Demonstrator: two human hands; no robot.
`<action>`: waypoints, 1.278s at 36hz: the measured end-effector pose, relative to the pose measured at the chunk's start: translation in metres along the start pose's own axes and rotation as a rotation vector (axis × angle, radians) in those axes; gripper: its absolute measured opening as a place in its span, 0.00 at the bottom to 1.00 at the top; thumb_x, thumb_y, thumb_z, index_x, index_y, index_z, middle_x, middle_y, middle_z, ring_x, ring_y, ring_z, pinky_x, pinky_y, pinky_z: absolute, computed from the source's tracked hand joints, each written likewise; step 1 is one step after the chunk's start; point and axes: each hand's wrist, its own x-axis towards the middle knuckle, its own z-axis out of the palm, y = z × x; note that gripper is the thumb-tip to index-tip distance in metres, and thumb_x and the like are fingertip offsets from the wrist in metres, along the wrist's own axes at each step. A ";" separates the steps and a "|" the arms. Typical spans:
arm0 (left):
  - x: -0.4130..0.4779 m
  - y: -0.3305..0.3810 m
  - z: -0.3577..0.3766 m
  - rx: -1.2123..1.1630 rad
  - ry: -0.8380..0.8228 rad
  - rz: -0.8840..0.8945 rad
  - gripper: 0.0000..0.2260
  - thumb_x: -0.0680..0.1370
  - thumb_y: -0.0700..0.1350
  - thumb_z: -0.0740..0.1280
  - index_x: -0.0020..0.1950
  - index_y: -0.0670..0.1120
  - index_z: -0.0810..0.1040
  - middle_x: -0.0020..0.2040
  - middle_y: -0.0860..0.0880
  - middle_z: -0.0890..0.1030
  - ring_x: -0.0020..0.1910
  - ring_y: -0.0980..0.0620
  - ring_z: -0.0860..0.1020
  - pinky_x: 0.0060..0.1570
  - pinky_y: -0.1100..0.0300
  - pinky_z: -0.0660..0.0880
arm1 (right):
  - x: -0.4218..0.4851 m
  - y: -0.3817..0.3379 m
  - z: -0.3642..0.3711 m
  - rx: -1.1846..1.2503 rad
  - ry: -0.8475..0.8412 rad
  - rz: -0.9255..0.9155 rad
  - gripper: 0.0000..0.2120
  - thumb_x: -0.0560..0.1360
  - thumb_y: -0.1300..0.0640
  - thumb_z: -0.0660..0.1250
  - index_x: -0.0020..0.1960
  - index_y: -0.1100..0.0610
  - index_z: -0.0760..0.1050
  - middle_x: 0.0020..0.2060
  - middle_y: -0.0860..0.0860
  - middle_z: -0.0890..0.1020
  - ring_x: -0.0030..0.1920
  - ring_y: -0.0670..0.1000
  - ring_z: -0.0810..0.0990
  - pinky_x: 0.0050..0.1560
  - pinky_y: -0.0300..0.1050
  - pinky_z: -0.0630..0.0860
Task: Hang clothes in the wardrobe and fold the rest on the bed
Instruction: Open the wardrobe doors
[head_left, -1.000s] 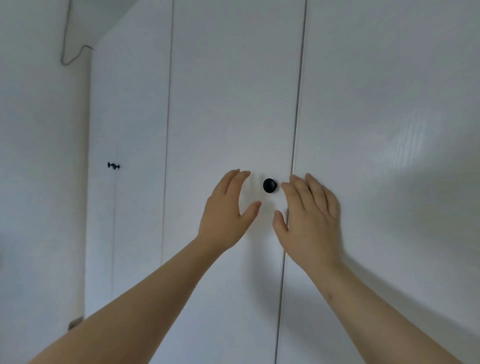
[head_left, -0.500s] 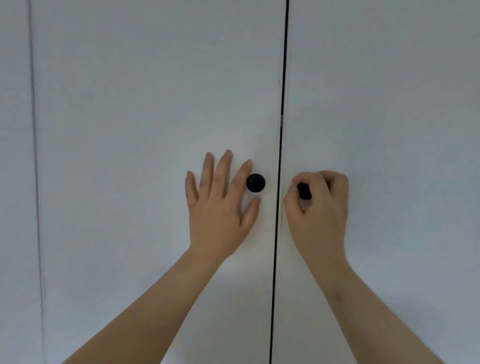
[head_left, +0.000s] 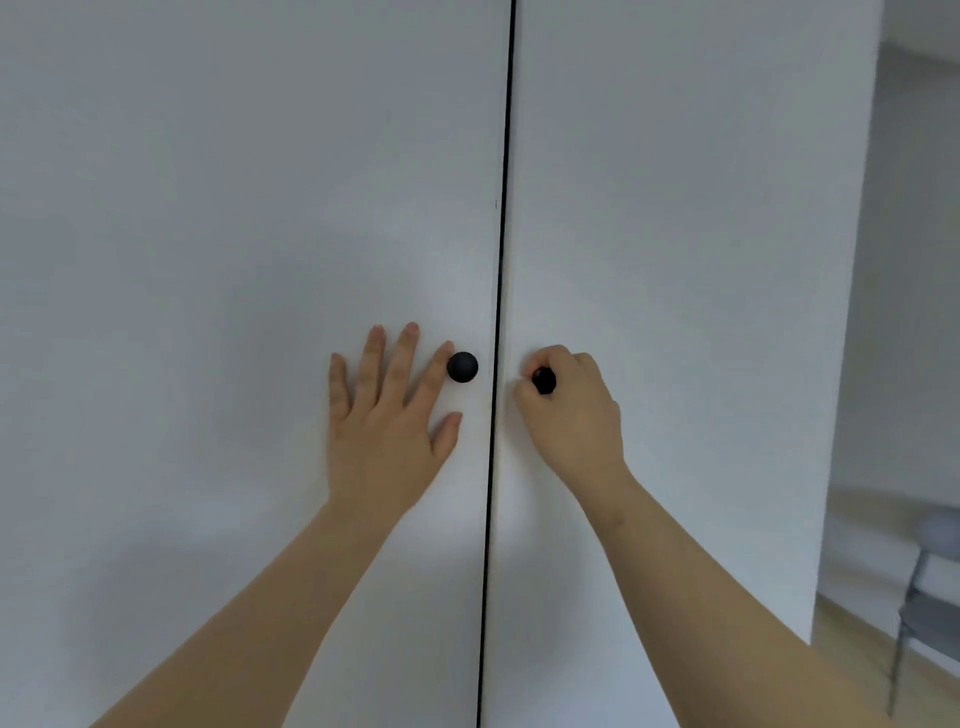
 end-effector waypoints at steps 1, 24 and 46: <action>-0.001 0.001 -0.005 -0.022 -0.035 -0.007 0.25 0.75 0.56 0.57 0.72 0.51 0.66 0.73 0.44 0.67 0.72 0.40 0.63 0.69 0.39 0.56 | -0.001 -0.001 -0.004 0.018 -0.016 0.001 0.03 0.74 0.57 0.61 0.46 0.50 0.71 0.45 0.47 0.73 0.46 0.51 0.74 0.51 0.47 0.71; -0.055 0.187 -0.160 -1.746 -0.627 -0.513 0.11 0.80 0.47 0.60 0.54 0.58 0.79 0.49 0.60 0.83 0.50 0.61 0.80 0.49 0.67 0.73 | -0.091 0.002 -0.204 0.340 0.002 0.067 0.13 0.76 0.55 0.63 0.34 0.53 0.67 0.32 0.41 0.72 0.33 0.41 0.68 0.36 0.31 0.66; -0.071 0.380 -0.216 -1.712 -0.664 -0.212 0.23 0.81 0.45 0.57 0.75 0.51 0.57 0.69 0.62 0.61 0.66 0.69 0.58 0.62 0.75 0.53 | -0.130 0.079 -0.365 0.354 0.274 0.370 0.12 0.81 0.56 0.52 0.43 0.54 0.71 0.42 0.54 0.76 0.43 0.52 0.74 0.45 0.46 0.72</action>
